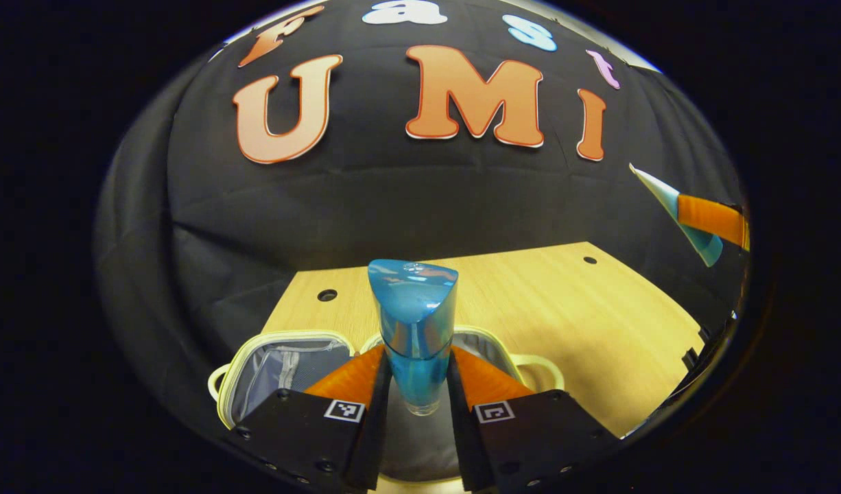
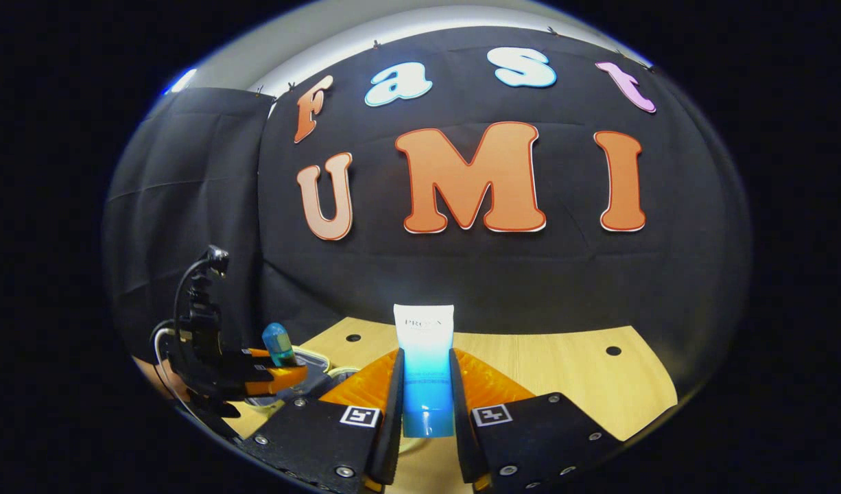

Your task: First open the suitcase, pack the skin care products into it, and then close the suitcase.

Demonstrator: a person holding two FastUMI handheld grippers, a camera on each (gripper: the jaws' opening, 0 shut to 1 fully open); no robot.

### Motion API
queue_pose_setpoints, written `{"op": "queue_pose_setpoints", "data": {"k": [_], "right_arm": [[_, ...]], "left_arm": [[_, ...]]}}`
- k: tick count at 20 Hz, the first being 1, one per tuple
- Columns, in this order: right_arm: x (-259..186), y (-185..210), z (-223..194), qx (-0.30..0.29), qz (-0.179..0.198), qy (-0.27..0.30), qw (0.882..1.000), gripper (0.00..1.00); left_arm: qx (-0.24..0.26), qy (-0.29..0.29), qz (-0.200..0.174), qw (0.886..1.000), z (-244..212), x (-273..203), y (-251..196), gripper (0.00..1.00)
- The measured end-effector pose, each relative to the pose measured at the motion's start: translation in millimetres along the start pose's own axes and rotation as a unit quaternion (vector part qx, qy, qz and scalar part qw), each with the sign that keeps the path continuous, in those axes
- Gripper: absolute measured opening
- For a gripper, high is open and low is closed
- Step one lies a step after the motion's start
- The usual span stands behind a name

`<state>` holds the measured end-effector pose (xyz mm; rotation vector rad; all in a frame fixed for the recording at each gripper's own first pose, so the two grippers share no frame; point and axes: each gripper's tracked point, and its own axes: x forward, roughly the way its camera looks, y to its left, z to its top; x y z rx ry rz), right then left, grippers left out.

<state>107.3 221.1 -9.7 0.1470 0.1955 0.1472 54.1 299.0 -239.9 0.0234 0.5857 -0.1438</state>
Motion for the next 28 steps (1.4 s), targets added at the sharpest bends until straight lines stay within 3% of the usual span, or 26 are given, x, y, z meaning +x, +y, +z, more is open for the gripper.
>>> {"op": "queue_pose_setpoints", "data": {"k": [5,10,22,28], "right_arm": [[1,26,-16,0.015,-0.036,0.016,0.999,0.35],[1,31,-28,0.014,-0.049,0.032,0.998,0.35],[25,41,-53,0.019,-0.027,0.066,0.997,0.35],[39,51,-72,0.022,-0.017,0.09,0.996,0.35]], "left_arm": [[-0.013,0.069,-0.056,0.996,-43,17,5,0.43],[-0.024,0.145,-0.076,0.986,-91,35,3,0.43],[-0.039,0.297,-0.067,0.952,-160,60,5,0.44],[-0.032,0.364,-0.039,0.93,-181,79,-1,0.44]]}}
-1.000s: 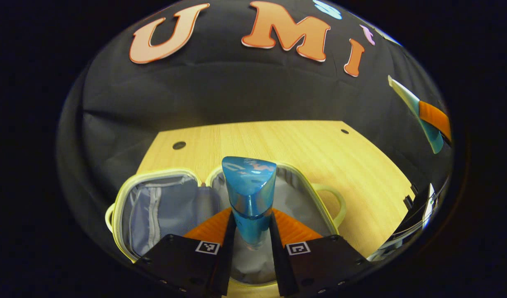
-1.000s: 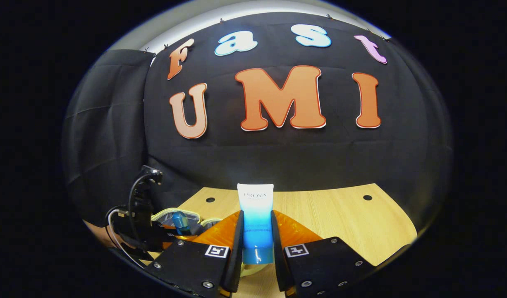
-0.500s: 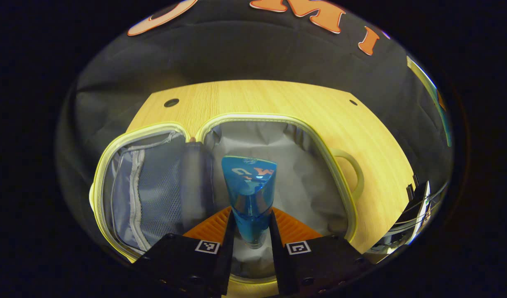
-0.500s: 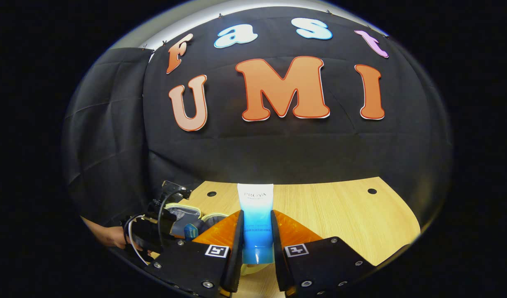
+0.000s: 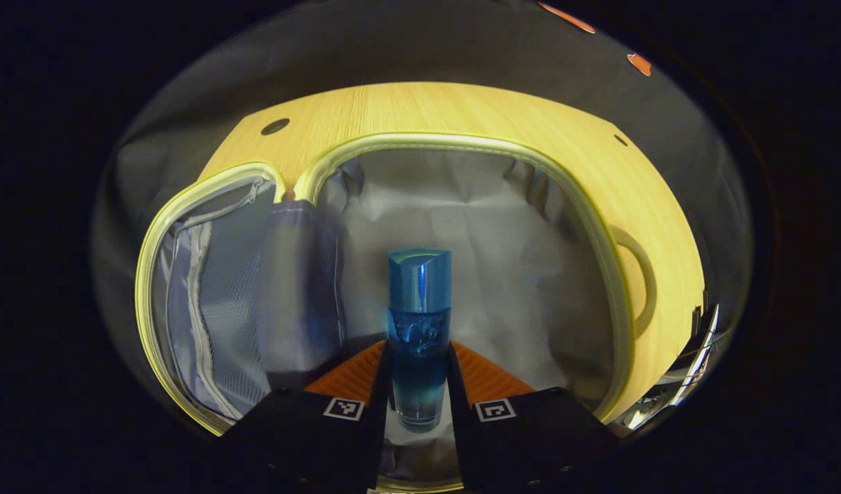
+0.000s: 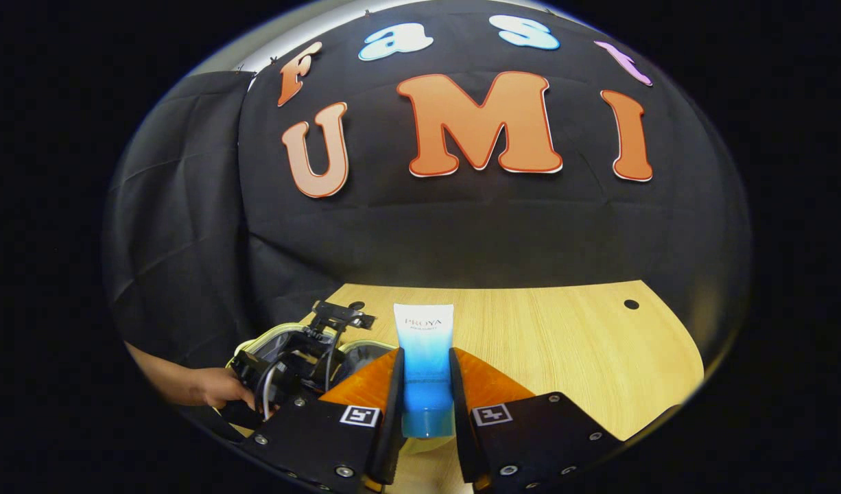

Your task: First open the suitcase, pack the skin care products into it, and then close the suitcase.

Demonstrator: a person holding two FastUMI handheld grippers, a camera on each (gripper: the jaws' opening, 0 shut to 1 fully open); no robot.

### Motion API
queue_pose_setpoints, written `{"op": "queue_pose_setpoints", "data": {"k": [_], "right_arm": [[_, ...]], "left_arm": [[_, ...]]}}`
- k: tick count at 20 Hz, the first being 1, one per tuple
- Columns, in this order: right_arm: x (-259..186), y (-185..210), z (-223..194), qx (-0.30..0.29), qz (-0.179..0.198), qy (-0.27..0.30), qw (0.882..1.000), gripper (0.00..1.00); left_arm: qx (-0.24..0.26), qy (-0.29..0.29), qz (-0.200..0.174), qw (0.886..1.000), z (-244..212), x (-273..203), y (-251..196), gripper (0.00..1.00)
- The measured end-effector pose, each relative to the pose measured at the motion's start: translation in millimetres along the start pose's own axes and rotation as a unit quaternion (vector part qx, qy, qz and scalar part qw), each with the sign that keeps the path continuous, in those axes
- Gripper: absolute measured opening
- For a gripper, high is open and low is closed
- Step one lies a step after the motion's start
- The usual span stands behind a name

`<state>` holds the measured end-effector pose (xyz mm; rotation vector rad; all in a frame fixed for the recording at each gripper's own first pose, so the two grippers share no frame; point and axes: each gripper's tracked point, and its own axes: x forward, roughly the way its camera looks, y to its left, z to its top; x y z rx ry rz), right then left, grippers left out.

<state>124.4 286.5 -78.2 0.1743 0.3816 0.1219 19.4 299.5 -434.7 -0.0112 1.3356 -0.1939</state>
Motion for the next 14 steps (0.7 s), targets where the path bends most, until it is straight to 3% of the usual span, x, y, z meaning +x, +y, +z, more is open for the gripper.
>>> {"op": "queue_pose_setpoints", "data": {"k": [4,8,13,14], "right_arm": [[9,8,-11,-0.002,0.011,0.014,1.0,0.35],[19,16,-24,-0.005,0.023,0.03,0.999,0.35],[33,29,-46,-0.005,0.039,0.057,0.998,0.35],[35,32,-52,-0.006,0.04,0.063,0.997,0.35]], "left_arm": [[0.004,0.024,0.02,1.0,-2,3,2,0.44],[0.003,0.007,0.017,1.0,3,-6,2,0.5],[-0.026,-0.075,0.01,0.997,13,-54,12,0.6],[-0.03,-0.093,0.008,0.995,16,-67,17,0.67]]}}
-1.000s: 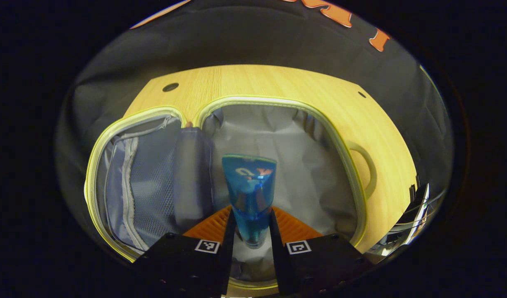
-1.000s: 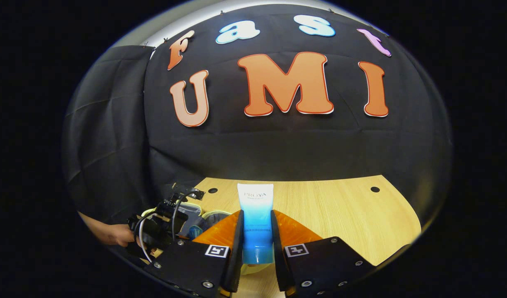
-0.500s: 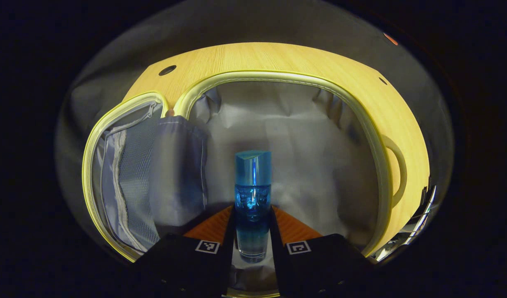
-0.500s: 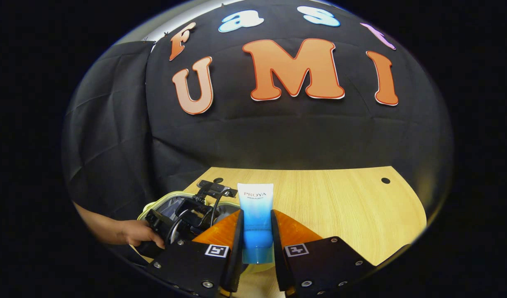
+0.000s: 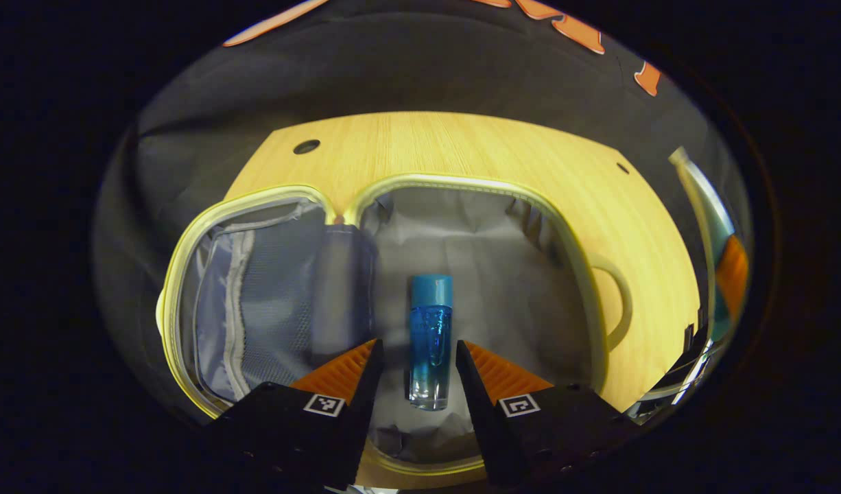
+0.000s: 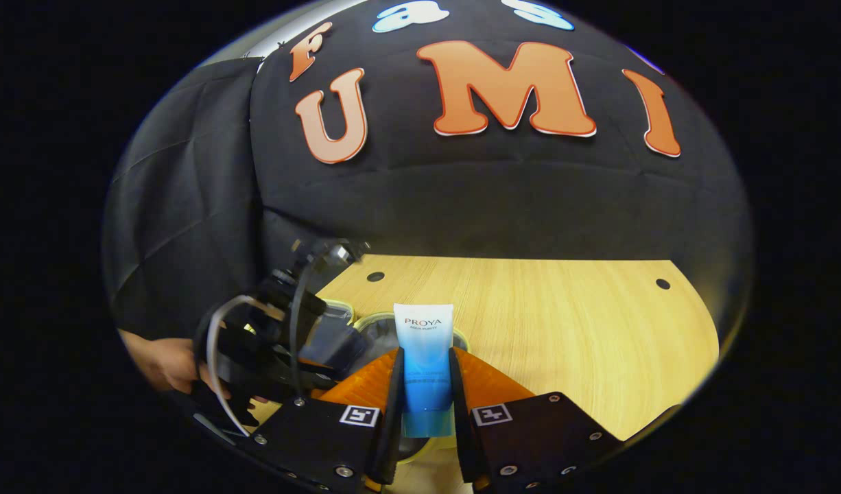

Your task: First open the suitcase, pack the skin care products into it, and then close the suitcase.

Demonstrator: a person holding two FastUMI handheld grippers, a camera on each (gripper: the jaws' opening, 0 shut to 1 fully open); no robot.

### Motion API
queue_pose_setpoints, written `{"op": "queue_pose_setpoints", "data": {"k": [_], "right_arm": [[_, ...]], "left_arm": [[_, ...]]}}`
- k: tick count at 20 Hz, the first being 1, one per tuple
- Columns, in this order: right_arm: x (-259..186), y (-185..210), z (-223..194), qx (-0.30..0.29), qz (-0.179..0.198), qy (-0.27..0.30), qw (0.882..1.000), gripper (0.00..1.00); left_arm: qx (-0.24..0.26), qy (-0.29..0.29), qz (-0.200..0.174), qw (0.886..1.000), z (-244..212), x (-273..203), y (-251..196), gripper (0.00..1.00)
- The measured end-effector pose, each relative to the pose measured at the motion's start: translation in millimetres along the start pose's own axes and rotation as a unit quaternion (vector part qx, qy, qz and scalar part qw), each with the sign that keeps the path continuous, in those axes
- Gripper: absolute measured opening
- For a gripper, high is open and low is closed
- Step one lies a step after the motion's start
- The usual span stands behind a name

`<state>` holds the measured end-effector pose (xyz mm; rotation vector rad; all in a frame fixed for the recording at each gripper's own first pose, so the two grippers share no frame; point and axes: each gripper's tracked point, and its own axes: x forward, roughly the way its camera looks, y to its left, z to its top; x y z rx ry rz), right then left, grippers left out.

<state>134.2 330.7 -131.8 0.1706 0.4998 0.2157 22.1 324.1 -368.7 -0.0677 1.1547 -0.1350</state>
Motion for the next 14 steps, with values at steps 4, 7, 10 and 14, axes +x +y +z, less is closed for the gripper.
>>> {"op": "queue_pose_setpoints", "data": {"k": [4,7,10,14], "right_arm": [[20,11,-25,-0.005,0.01,0.033,0.999,0.35],[37,18,-47,-0.007,0.013,0.065,0.998,0.35],[55,23,-70,-0.009,0.003,0.097,0.995,0.35],[73,26,-99,-0.008,-0.018,0.142,0.99,0.35]], "left_arm": [[0.001,-0.075,0.029,0.997,21,-45,32,0.74],[-0.01,-0.129,0.058,0.99,36,-80,62,0.73],[-0.019,-0.154,0.093,0.983,37,-102,103,0.73],[-0.051,-0.161,0.129,0.977,24,-112,151,0.73]]}}
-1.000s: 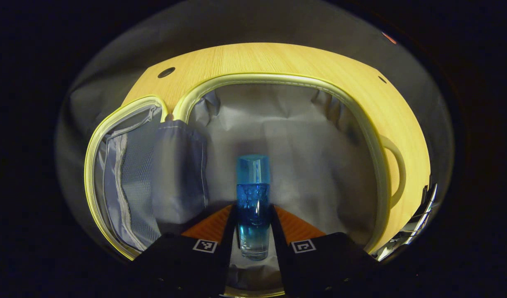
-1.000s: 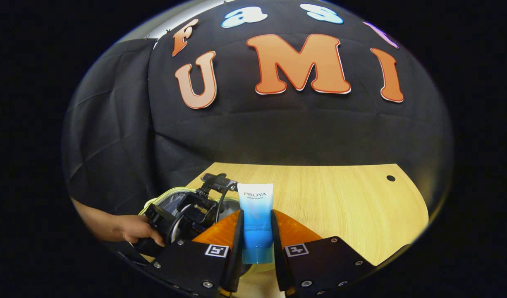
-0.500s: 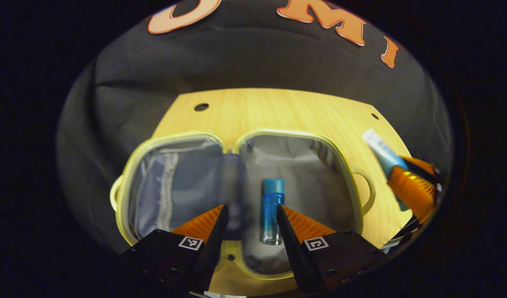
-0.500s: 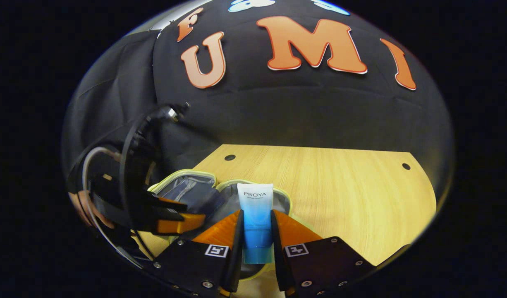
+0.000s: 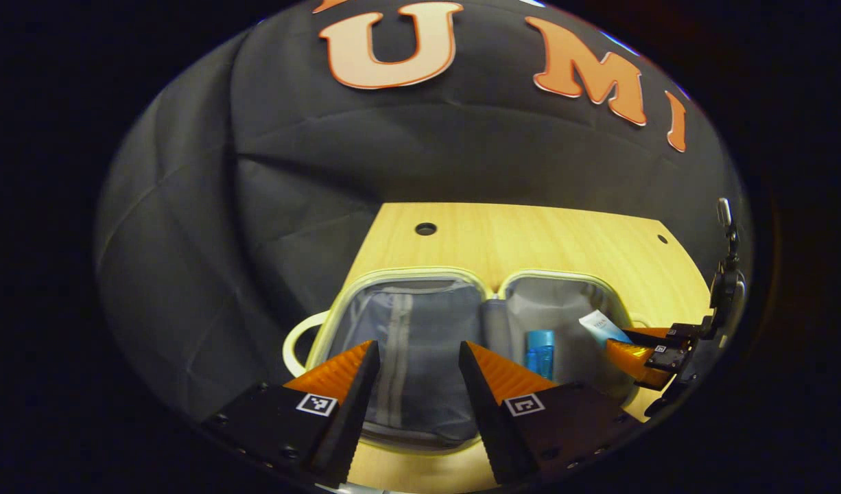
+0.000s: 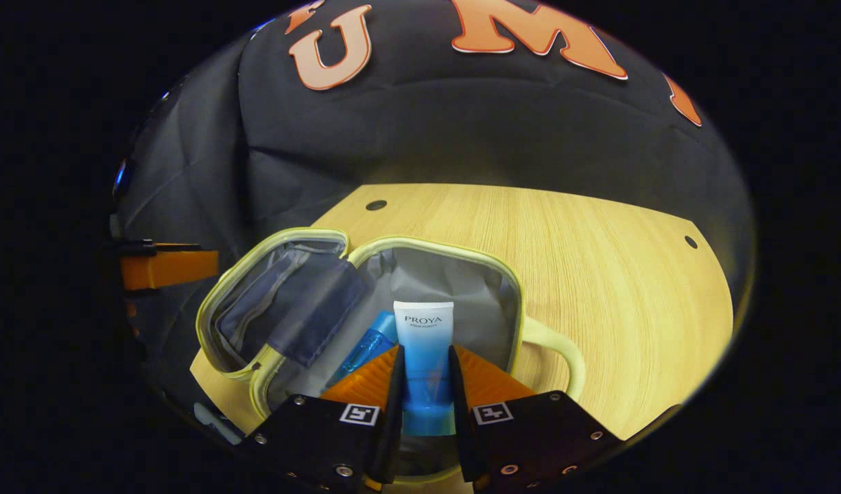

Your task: First open the suitcase, pack the skin care products into it, and then close the suitcase.

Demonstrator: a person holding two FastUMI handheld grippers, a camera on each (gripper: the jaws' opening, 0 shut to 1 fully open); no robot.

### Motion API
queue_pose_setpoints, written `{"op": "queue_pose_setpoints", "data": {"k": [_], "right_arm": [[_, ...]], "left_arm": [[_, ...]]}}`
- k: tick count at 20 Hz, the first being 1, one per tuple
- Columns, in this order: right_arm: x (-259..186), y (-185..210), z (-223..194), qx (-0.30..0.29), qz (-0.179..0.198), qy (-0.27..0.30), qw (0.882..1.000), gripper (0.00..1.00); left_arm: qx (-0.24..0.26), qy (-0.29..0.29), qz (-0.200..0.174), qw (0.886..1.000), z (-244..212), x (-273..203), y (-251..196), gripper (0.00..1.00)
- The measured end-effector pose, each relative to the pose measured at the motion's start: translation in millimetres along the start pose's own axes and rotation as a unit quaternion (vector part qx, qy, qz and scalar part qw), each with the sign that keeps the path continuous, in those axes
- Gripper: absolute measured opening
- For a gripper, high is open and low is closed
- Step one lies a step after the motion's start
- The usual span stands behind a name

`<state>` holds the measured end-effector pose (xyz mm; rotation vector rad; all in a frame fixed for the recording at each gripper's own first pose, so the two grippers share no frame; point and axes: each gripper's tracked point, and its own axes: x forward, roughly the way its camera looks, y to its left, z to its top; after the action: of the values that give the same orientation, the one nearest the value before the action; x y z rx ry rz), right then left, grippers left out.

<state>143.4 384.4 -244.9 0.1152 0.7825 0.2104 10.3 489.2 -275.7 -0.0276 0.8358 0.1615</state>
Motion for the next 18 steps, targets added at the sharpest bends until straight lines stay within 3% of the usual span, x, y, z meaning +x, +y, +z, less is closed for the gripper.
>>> {"op": "queue_pose_setpoints", "data": {"k": [4,7,10,12,13,14,15,16,18], "right_arm": [[12,-2,-16,0.002,-0.034,0.036,0.999,0.35],[17,3,-29,0.008,-0.031,0.062,0.998,0.36],[11,8,-22,0.013,-0.026,0.045,0.999,0.51],[3,4,-9,0.012,-0.03,0.024,0.999,0.53],[-2,0,-6,0.013,-0.035,0.019,0.999,0.56],[-7,-5,-1,0.015,-0.04,0.013,0.999,0.65],[-13,-10,6,0.018,-0.047,0.003,0.999,0.63],[-20,-15,13,0.02,-0.051,-0.007,0.998,0.75],[-37,-25,26,0.027,-0.062,-0.027,0.997,0.81]], "left_arm": [[-0.036,0.008,0.031,0.999,-16,1,44,0.73],[-0.058,0.016,0.043,0.997,-26,5,70,0.73],[-0.07,0.025,0.043,0.996,-32,6,84,0.81],[-0.074,0.022,0.047,0.996,-32,8,92,0.84],[-0.078,0.021,0.045,0.996,-31,10,95,0.84],[-0.082,0.019,0.048,0.995,-30,10,99,0.84],[-0.085,0.019,0.047,0.995,-29,11,101,0.84],[-0.09,0.017,0.05,0.995,-31,12,108,0.84],[-0.099,0.019,0.051,0.994,-34,16,117,0.85]]}}
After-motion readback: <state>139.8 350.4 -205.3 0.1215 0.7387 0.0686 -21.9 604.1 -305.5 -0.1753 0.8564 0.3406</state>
